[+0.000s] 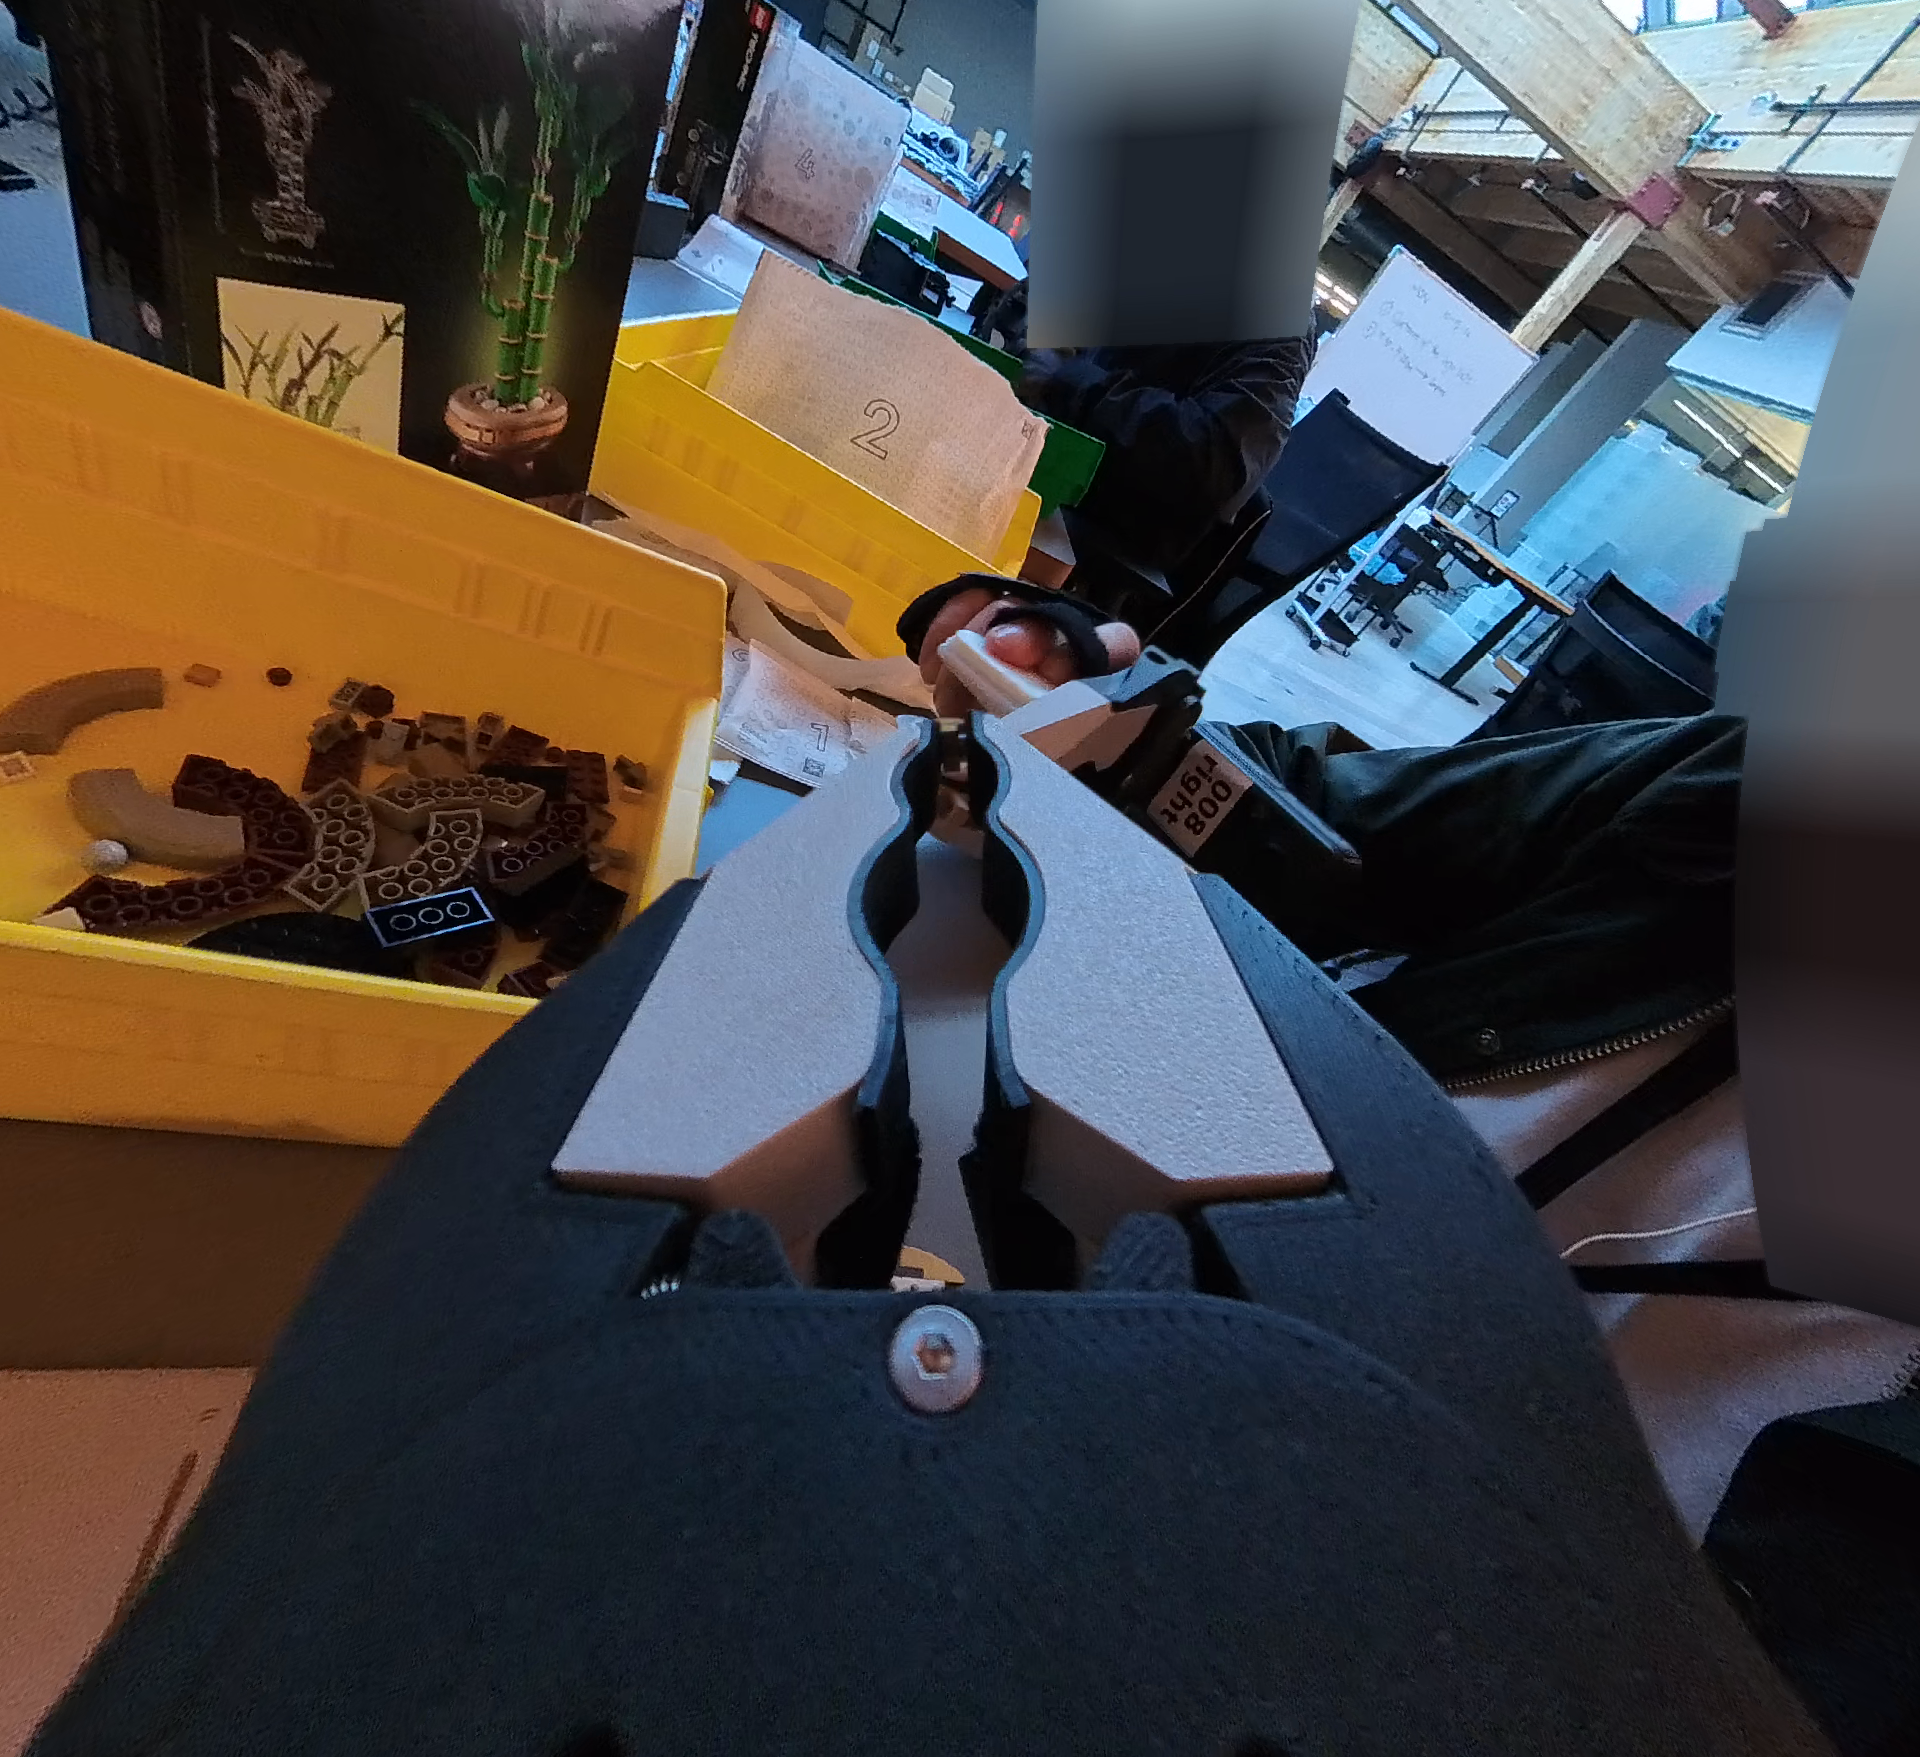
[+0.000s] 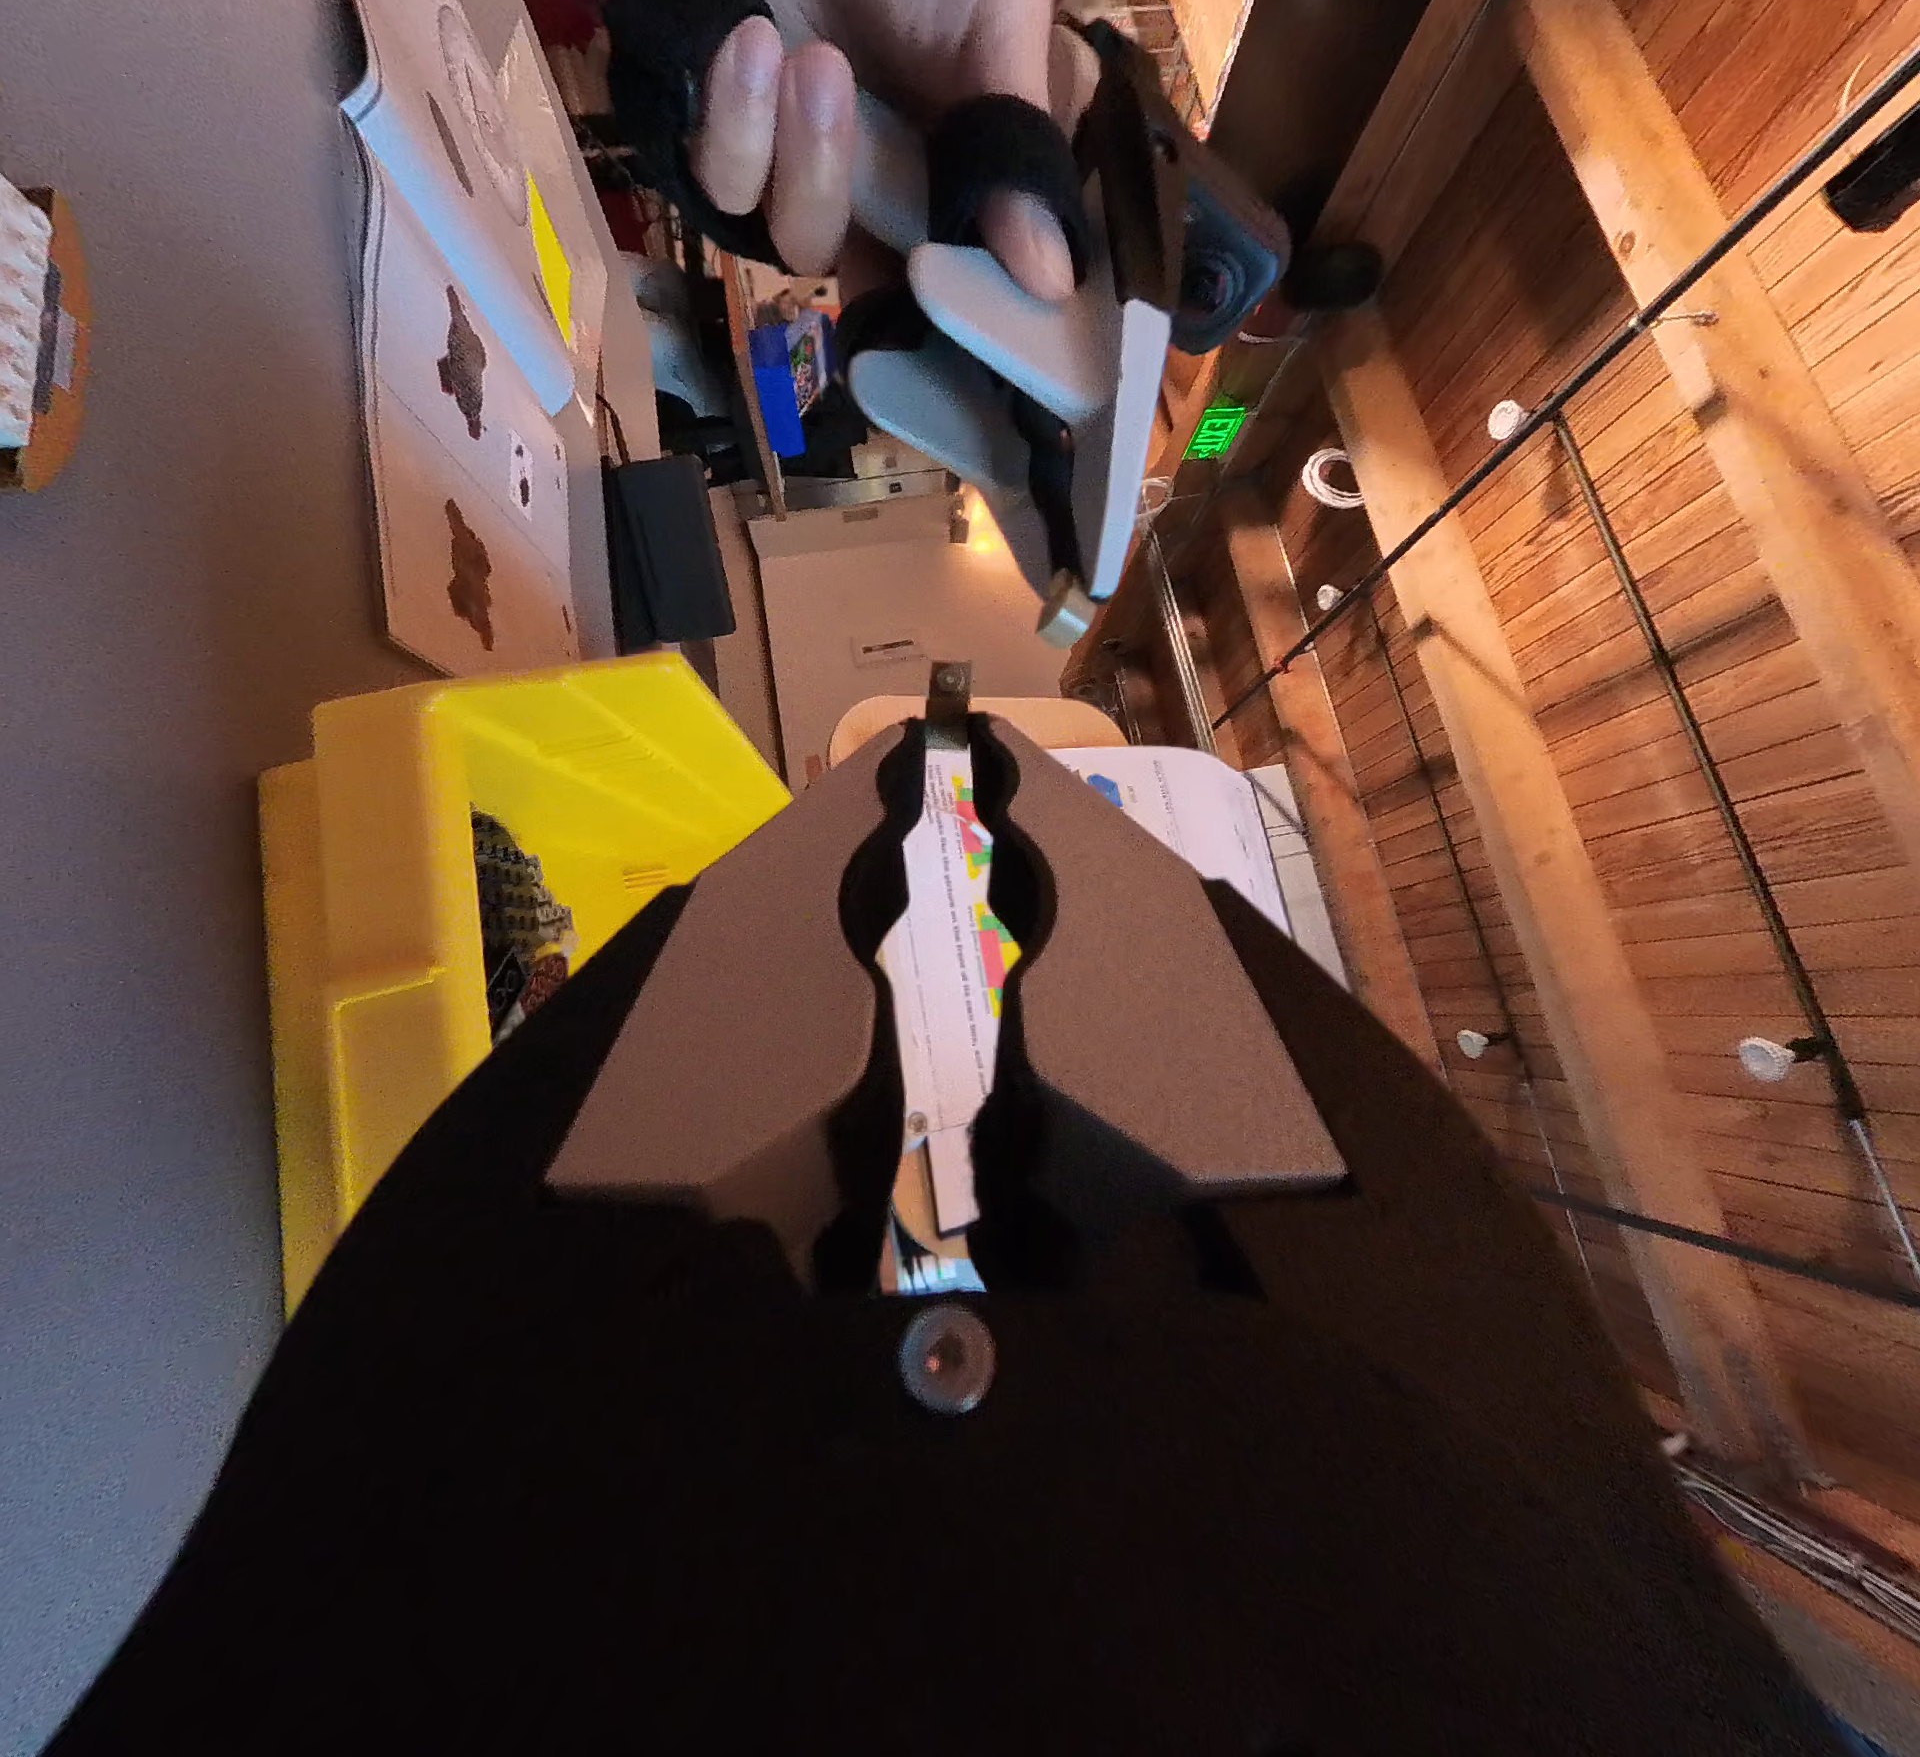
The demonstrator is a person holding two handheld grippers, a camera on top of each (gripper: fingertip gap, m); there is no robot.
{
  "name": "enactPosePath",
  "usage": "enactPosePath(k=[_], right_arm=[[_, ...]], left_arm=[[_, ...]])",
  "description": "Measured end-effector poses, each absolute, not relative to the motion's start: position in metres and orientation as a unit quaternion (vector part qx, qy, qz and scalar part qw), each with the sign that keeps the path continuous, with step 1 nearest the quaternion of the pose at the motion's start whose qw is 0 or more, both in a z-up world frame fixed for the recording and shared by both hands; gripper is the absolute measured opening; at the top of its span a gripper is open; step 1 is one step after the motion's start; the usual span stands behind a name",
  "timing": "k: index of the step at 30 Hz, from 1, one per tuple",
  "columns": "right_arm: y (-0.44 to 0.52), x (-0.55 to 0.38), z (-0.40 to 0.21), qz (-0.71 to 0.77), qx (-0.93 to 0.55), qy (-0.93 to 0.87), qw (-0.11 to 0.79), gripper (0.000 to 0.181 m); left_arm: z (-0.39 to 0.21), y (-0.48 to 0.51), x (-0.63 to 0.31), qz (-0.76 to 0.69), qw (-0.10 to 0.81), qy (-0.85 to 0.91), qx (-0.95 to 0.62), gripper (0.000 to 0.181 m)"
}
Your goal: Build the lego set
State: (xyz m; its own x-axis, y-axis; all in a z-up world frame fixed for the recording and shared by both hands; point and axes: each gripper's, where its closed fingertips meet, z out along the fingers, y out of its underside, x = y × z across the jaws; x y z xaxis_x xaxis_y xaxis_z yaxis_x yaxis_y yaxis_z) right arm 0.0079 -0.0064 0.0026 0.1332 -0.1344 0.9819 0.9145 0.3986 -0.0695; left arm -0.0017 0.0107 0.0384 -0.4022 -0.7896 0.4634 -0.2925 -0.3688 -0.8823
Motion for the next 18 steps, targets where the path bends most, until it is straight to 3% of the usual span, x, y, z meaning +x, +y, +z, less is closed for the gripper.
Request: enactPosePath(k=[4, 6, 8, 9, 13, 18], right_arm=[[0.016, 0.031, -0.013, -0.391, -0.447, -0.508, 0.624, 0.006], [0.04, 0.059, -0.05, -0.331, -0.585, -0.485, 0.56, 0.007], [0.056, 0.085, -0.08, -0.263, -0.701, -0.417, 0.515, 0.035], [0.059, 0.096, -0.087, -0.243, -0.734, -0.386, 0.503, 0.036], [0.054, 0.092, -0.063, -0.158, -0.73, -0.339, 0.571, 0.028], [0.024, 0.033, -0.02, -0.049, -0.621, -0.381, 0.683, 0.024]], left_arm=[[0.041, 0.013, -0.003, -0.65, 0.194, 0.527, -0.512, 0.002], [0.038, 0.013, -0.003, -0.648, 0.189, 0.527, -0.516, 0.002], [0.033, 0.013, -0.001, -0.645, 0.181, 0.526, -0.524, 0.003], [0.031, 0.014, 0.0, -0.645, 0.178, 0.523, -0.528, 0.003], [0.025, 0.023, 0.005, -0.647, 0.177, 0.499, -0.549, 0.003], [0.019, 0.027, 0.012, -0.675, 0.147, 0.453, -0.564, 0.002]])
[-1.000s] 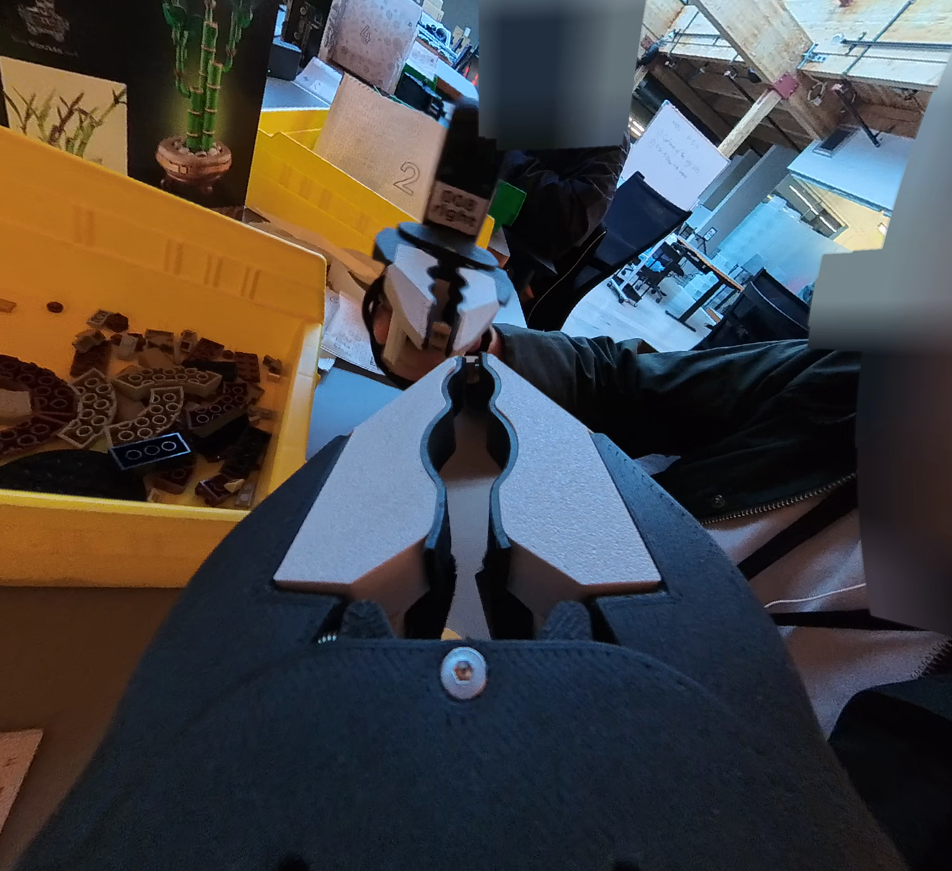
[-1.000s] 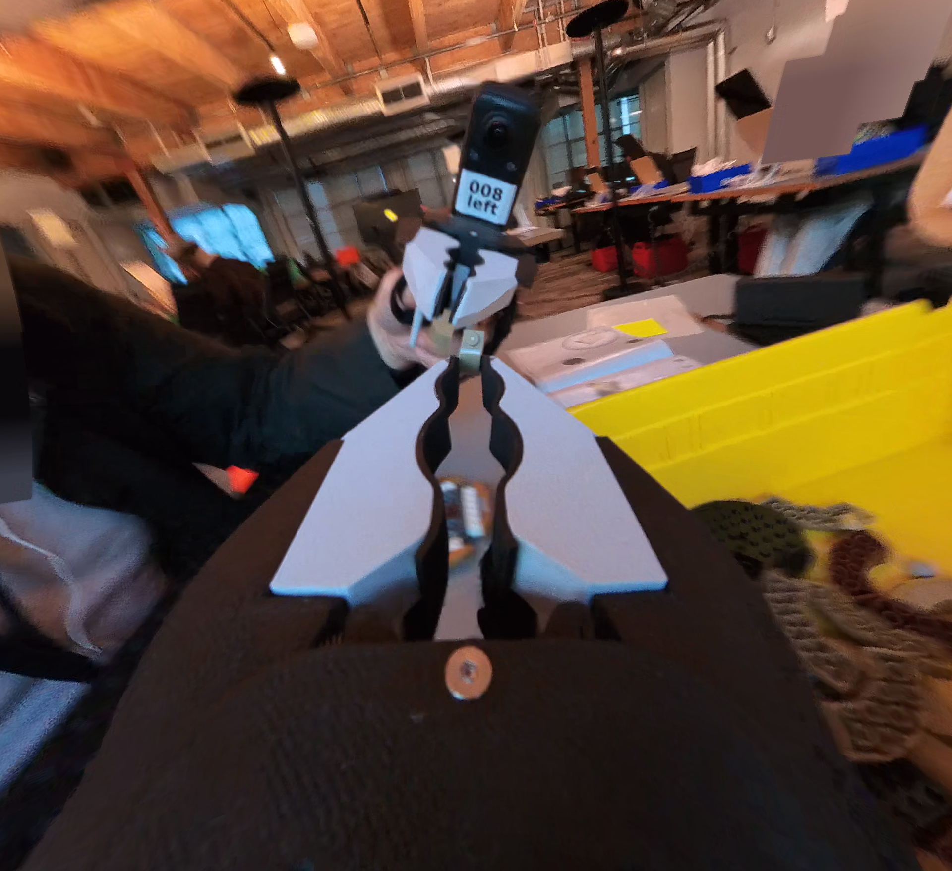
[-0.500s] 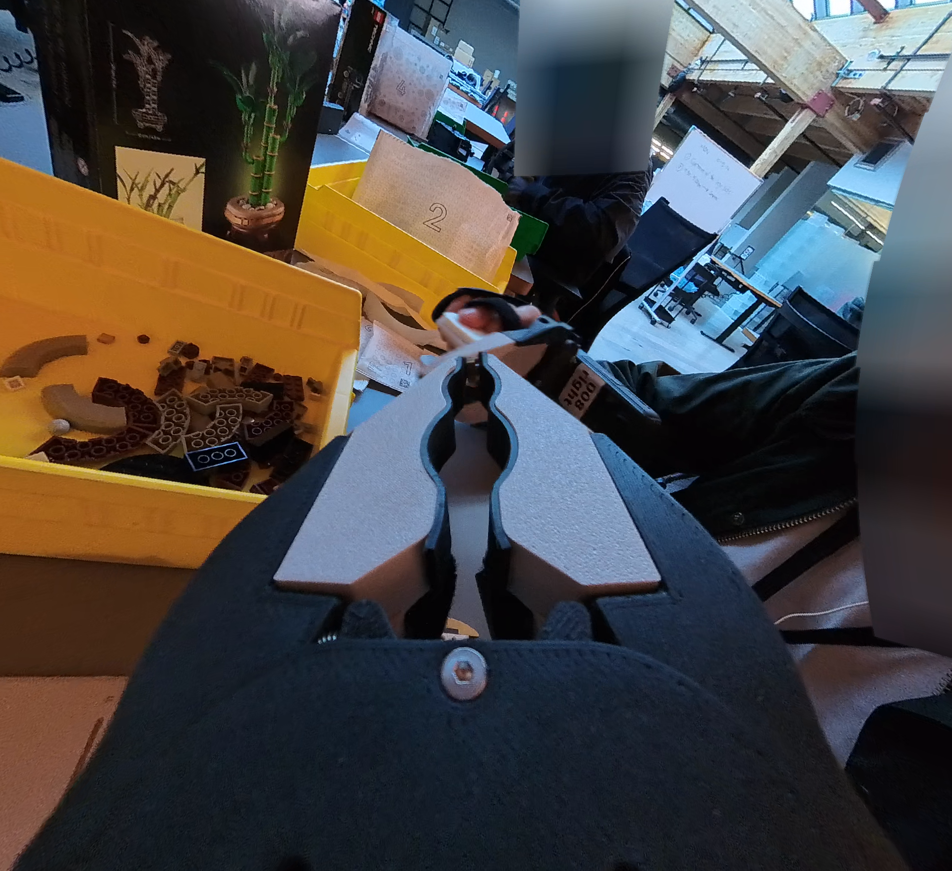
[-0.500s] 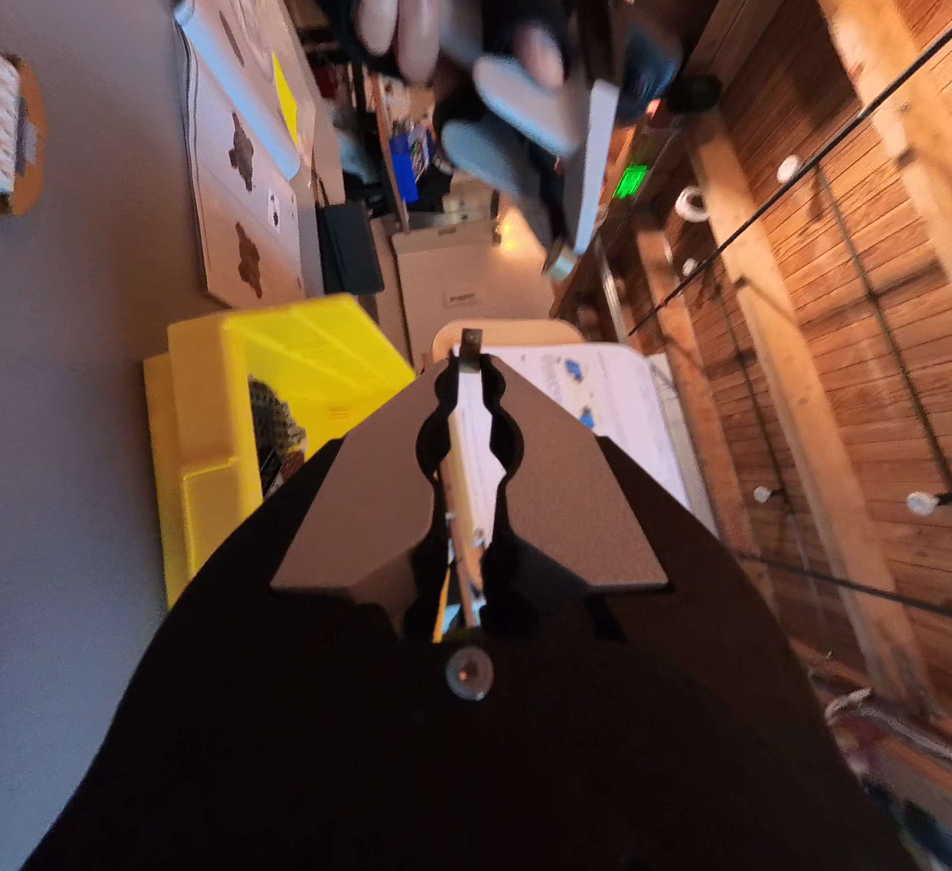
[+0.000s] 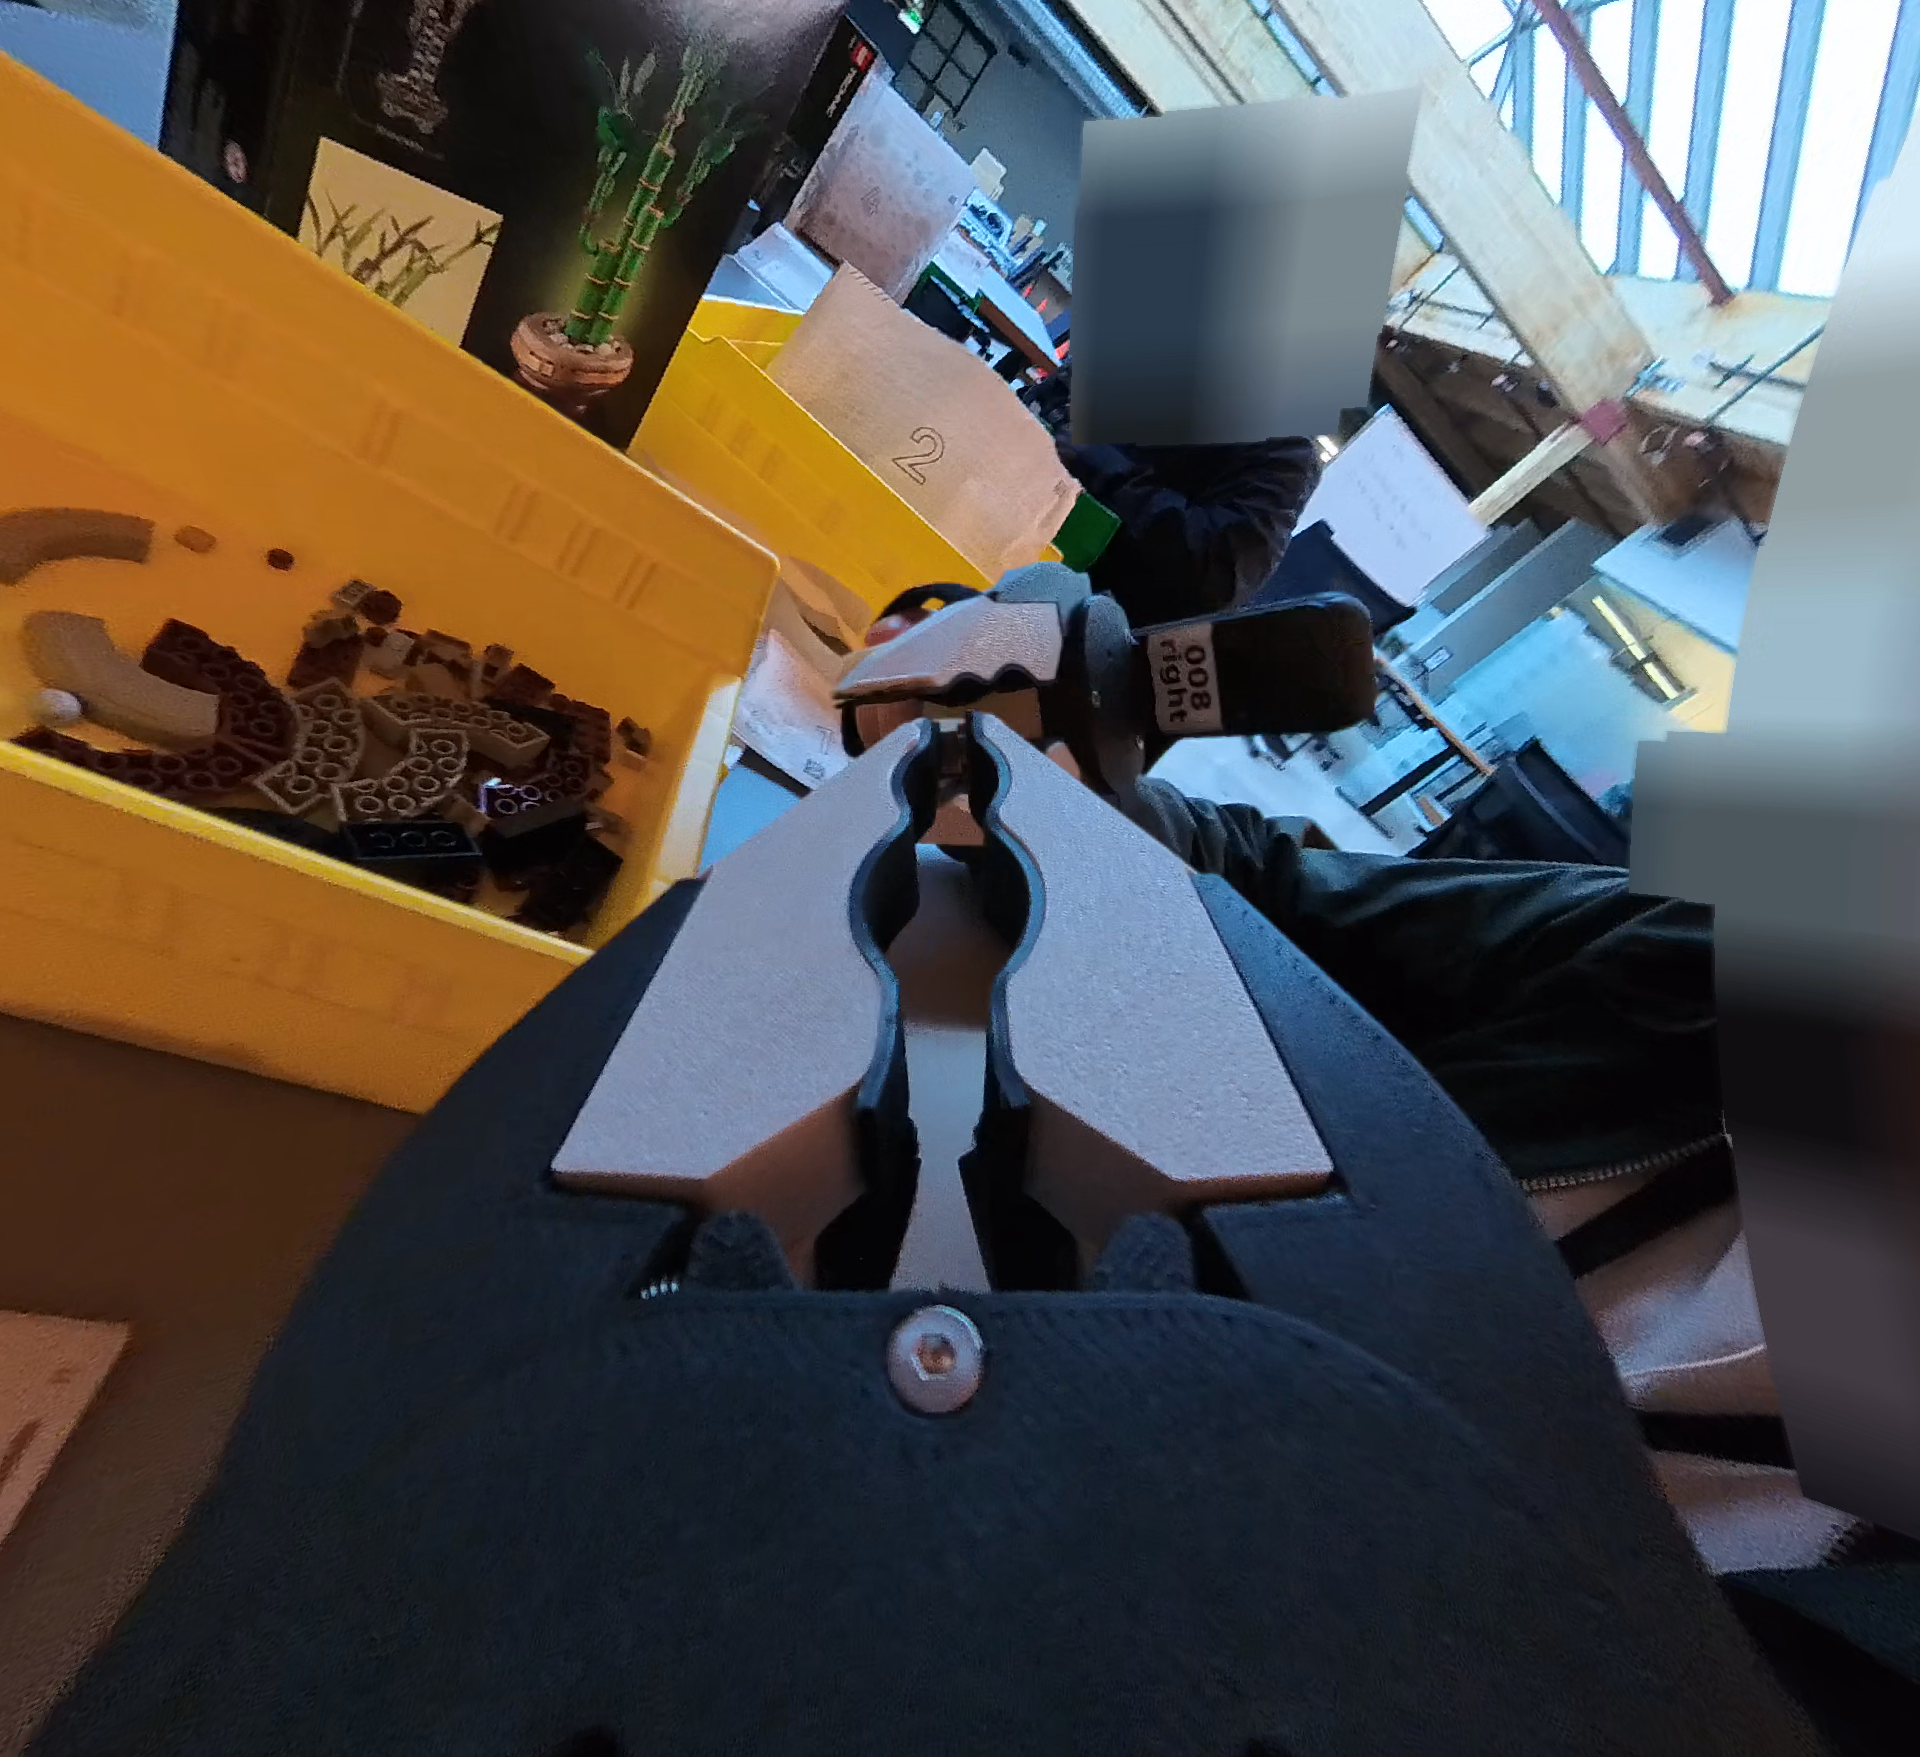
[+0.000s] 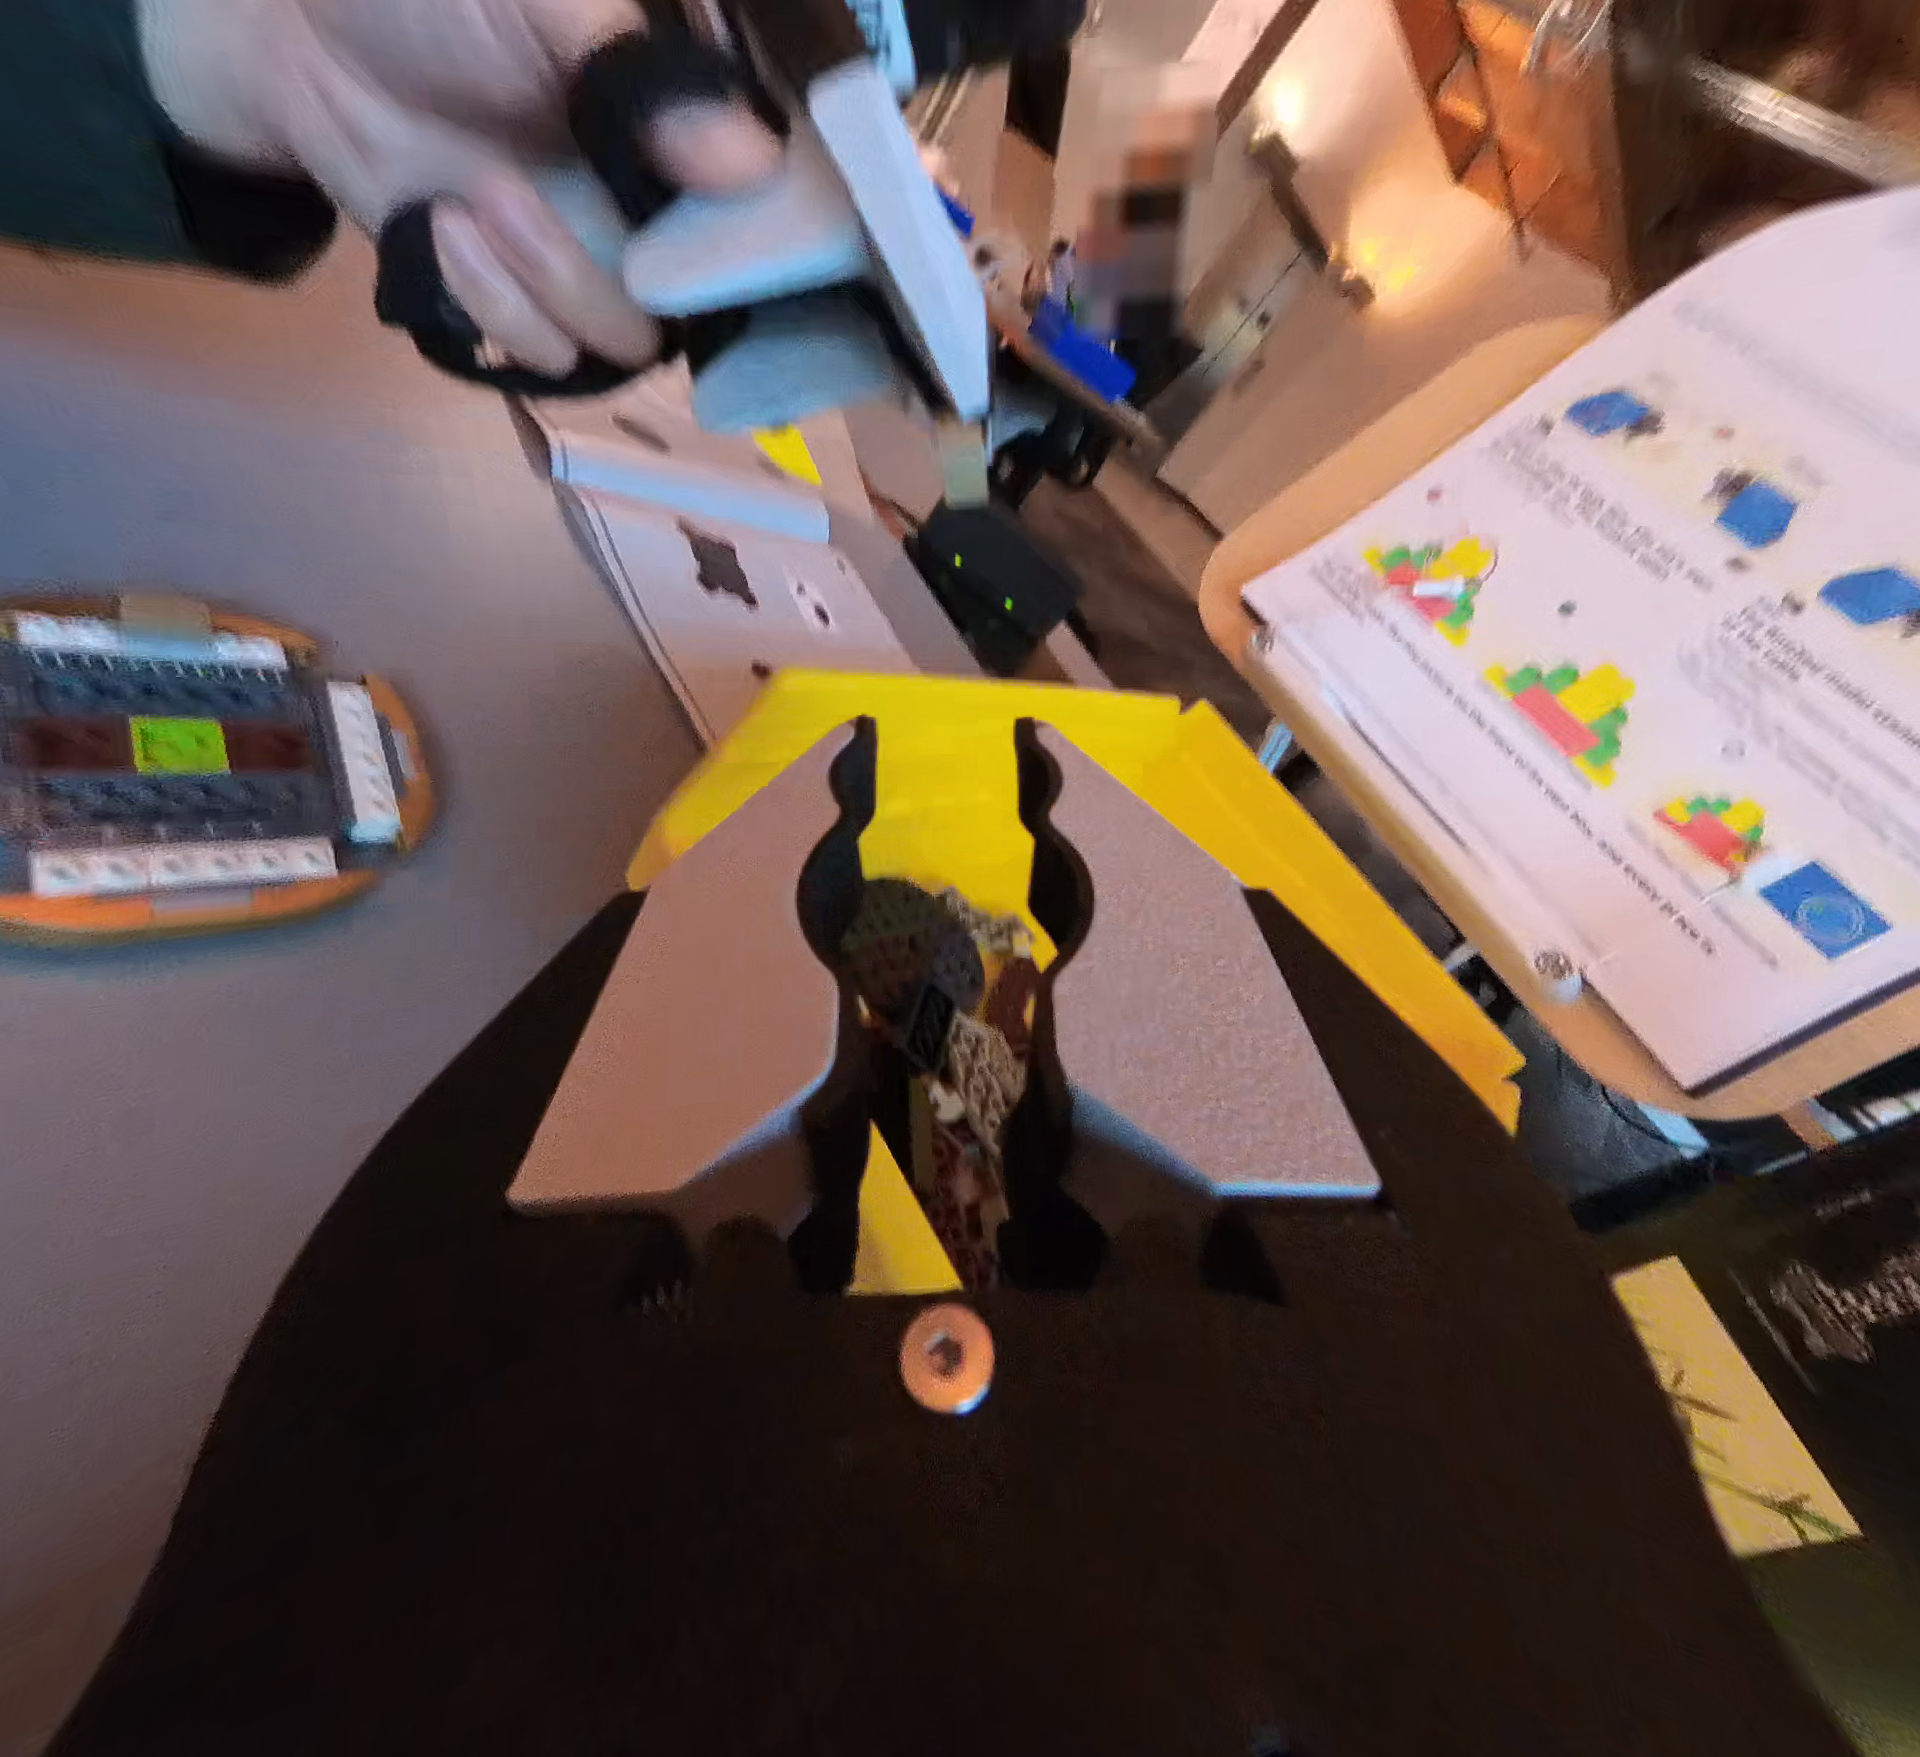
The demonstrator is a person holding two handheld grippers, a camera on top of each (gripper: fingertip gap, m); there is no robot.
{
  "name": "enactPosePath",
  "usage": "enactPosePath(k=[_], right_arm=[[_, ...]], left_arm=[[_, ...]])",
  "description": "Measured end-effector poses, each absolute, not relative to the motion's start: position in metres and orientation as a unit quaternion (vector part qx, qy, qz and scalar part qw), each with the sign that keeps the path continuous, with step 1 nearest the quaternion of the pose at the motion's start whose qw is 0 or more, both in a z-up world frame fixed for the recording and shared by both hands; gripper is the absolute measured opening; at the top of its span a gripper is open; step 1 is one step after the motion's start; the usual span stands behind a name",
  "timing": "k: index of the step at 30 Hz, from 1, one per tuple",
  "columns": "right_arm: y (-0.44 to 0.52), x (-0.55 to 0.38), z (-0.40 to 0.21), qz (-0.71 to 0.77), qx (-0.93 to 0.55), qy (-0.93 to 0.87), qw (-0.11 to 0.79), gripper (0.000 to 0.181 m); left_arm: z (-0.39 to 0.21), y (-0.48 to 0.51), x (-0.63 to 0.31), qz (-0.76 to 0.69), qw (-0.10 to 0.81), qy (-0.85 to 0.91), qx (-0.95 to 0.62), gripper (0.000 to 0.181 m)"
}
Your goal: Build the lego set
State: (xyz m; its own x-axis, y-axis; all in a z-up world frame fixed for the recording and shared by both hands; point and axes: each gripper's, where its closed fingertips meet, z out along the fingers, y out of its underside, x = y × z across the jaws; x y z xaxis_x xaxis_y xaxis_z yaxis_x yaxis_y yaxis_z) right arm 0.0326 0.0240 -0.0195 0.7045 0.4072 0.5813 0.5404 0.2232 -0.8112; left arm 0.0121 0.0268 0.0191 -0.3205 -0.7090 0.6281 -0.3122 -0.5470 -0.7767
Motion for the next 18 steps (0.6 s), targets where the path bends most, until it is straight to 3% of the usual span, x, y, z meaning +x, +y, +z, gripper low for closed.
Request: enactPosePath(k=[7, 10, 12, 15, 18], right_arm=[[0.014, 0.022, 0.007, -0.014, -0.6, -0.345, 0.722, 0.023], [0.012, 0.016, 0.0, -0.013, -0.604, -0.364, 0.708, 0.006], [0.013, 0.017, -0.001, -0.011, -0.608, -0.36, 0.707, 0.004], [0.011, 0.016, 0.002, 0.079, -0.627, -0.328, 0.702, 0.005], [0.012, 0.02, 0.005, 0.192, -0.645, -0.272, 0.688, 0.005]], left_arm=[[0.006, 0.009, 0.024, -0.678, 0.114, 0.455, -0.565, 0.003], [0.003, 0.007, 0.026, -0.679, 0.108, 0.452, -0.568, 0.003], [0.004, 0.008, 0.027, -0.686, 0.107, 0.447, -0.565, 0.003], [0.021, 0.022, 0.027, -0.719, 0.124, 0.395, -0.558, 0.024], [0.03, 0.037, 0.019, -0.723, 0.148, 0.382, -0.556, 0.022]])
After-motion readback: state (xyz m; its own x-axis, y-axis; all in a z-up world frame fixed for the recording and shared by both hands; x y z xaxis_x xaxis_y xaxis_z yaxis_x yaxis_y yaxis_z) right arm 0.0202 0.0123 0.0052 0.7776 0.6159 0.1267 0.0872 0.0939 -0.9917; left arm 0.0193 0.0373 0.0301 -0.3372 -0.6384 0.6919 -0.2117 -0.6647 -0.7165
